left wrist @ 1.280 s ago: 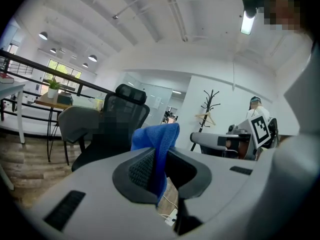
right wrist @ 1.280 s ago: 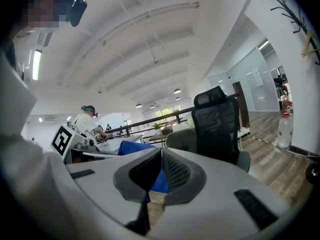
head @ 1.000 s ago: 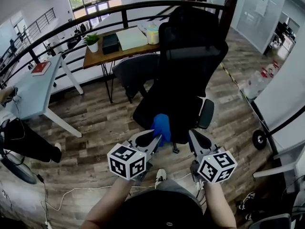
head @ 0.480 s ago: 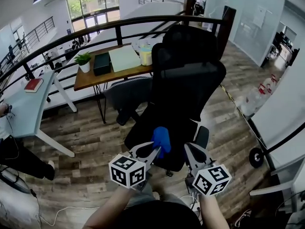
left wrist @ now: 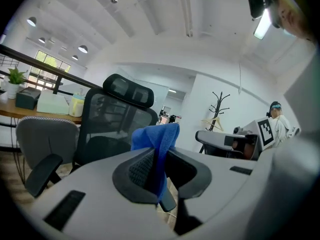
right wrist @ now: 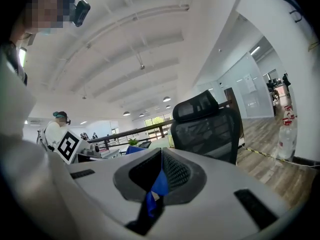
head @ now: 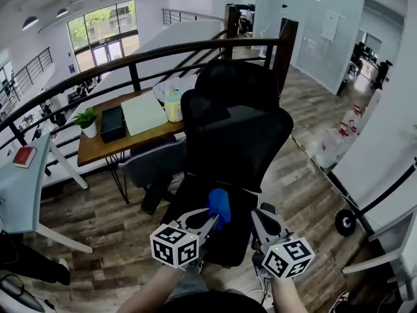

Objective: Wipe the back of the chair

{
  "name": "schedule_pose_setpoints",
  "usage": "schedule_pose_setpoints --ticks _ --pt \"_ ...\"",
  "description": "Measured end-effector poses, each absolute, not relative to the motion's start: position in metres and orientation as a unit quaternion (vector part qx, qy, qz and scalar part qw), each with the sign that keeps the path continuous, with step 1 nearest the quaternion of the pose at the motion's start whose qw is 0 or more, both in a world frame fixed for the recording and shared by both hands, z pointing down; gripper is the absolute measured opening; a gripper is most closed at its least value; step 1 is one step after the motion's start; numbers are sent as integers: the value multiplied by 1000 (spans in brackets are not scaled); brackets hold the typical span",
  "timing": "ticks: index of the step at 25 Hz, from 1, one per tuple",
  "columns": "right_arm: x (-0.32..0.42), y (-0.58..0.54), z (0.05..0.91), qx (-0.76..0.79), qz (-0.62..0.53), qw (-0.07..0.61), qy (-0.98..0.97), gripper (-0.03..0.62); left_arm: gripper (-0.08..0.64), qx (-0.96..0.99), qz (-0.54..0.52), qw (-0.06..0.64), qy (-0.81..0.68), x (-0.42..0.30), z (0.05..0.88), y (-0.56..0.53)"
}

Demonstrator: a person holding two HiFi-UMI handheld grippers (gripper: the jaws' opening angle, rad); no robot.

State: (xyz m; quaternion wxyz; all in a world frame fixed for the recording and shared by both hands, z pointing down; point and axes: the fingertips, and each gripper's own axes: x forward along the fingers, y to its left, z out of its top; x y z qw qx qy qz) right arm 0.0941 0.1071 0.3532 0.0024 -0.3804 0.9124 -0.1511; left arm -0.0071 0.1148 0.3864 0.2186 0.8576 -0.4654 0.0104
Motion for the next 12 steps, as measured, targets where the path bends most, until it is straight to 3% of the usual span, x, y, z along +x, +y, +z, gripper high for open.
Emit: schedule_pose_setpoints --ticks 12 --pt "62 -18 310 -424 -109 11 899 29 58 907 4 156 -392 -21 321 -33"
